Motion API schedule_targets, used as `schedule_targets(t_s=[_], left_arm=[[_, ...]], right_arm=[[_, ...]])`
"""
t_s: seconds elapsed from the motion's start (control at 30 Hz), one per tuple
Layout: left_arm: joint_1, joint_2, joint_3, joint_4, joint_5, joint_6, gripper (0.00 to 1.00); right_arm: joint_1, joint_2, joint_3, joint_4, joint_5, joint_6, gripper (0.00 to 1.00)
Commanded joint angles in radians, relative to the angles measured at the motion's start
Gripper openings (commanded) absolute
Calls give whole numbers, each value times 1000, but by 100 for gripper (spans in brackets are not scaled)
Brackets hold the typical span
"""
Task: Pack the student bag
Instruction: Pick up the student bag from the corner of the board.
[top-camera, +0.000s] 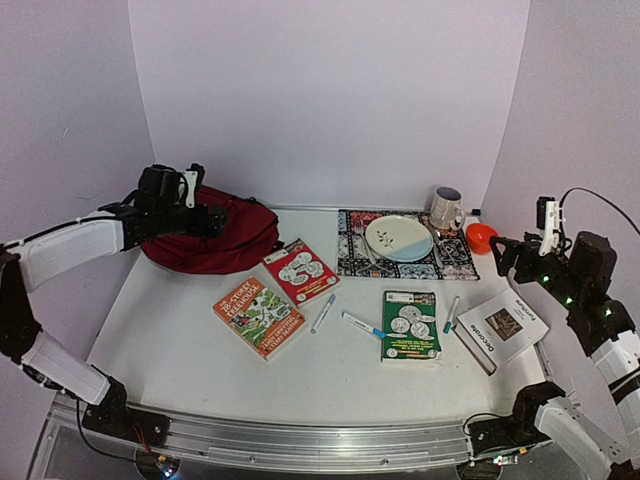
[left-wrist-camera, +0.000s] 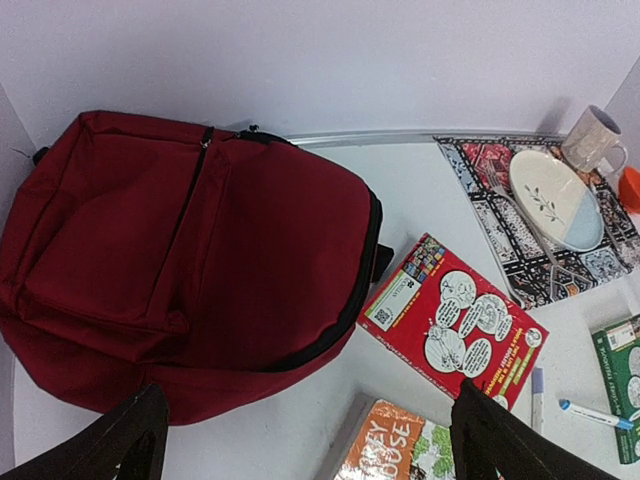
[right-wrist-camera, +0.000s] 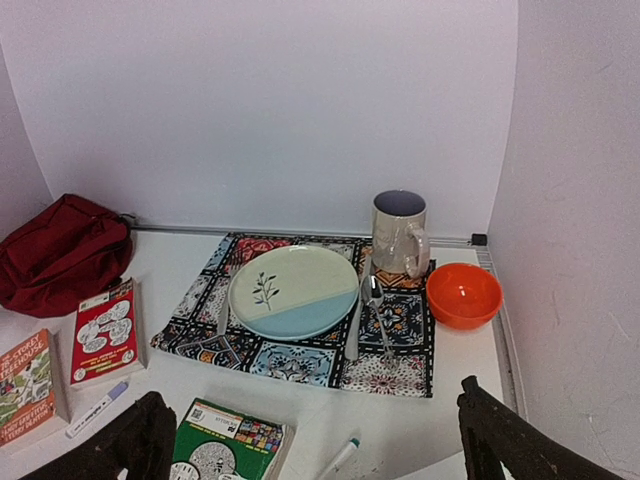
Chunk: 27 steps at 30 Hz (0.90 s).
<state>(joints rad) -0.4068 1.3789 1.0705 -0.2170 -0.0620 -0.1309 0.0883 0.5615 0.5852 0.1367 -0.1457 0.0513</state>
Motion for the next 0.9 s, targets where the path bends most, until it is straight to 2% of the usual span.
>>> schedule_targets(t_s=[0.0,0.17,0.57,0.67,0.73,0.8,0.87], left_arm=[[-25,171,140,-17,-1,11,99],[-49,330,236,-22,-29,51,99],[-112,683,474,-75,-242,223,99],[-115,744,541,-94,-275,262,96],[-115,764,562,-100,-296,283,87],[-115,773,576,-101,-299,308,69],[-115,770,584,-103,-289,327,47]], right_arm=[[-3,42,44,61,-94,-9,98],[-3,89,59,60,-157,-10,98],[-3,171,67,60,-238,-3,98],[-3,180,65,59,-249,2,98],[-4,181,65,57,-252,4,98],[-3,182,64,56,-257,5,98],[-3,185,64,57,-262,5,98]])
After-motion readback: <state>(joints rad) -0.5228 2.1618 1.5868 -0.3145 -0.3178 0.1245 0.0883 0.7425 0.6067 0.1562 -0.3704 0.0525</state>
